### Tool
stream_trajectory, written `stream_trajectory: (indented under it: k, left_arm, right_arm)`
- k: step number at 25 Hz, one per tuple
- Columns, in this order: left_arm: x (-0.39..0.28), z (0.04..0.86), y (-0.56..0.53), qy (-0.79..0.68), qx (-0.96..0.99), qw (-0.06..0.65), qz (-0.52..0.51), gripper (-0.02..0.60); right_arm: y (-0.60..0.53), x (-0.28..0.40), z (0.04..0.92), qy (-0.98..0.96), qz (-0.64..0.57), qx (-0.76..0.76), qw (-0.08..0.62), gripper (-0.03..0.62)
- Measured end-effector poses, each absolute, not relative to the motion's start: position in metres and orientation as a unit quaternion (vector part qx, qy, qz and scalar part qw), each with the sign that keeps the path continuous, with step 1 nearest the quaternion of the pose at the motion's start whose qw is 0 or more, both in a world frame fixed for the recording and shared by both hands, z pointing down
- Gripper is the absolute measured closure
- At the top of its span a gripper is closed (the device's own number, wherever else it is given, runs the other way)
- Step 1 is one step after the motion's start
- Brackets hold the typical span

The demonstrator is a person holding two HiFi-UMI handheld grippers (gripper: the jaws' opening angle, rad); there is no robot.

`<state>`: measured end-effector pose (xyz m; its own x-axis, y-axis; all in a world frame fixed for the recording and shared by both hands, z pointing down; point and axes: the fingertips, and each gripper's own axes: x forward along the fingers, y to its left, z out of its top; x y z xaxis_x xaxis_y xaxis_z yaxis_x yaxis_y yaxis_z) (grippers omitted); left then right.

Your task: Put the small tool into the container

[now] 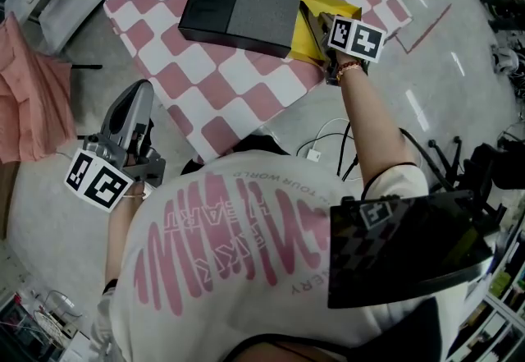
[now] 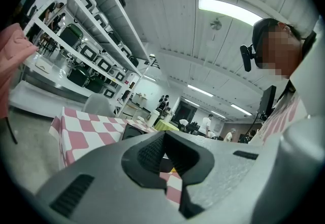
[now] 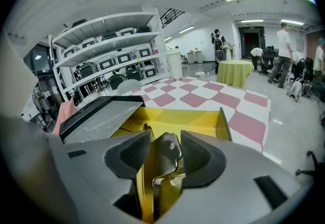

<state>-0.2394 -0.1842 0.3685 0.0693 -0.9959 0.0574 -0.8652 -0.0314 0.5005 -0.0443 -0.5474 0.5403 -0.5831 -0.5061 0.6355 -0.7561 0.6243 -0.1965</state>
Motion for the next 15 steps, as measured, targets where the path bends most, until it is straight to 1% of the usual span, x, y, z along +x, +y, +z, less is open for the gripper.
stream_trajectory:
  k: [2,6,10,15]
  left_arm:
    - [-0.24,0.368,-0.182,-0.665,0.7,0.208,-0.157,0.574]
    - [-0.241,0.364,-0.177,-0.668,0.697,0.207,-0.158,0.574]
    - [-0.241,0.361,-0.17,-0.671,0.695,0.203,-0.158,0.574]
    - [-0.241,0.354,-0.167,-0.667,0.702,0.192,-0.162,0.574]
  right_arm:
    - [-0.549,-0.046,0.539,-0.858,0.229,0.374,0.266,0.406]
    - [-0.553,-0.046,0.531,-0.857,0.215,0.388,0.261,0.378]
    - [-0.555,-0.046,0.526,-0.856,0.204,0.398,0.259,0.375]
    - [-0.555,-0.038,0.496,-0.865,0.177,0.42,0.21,0.375]
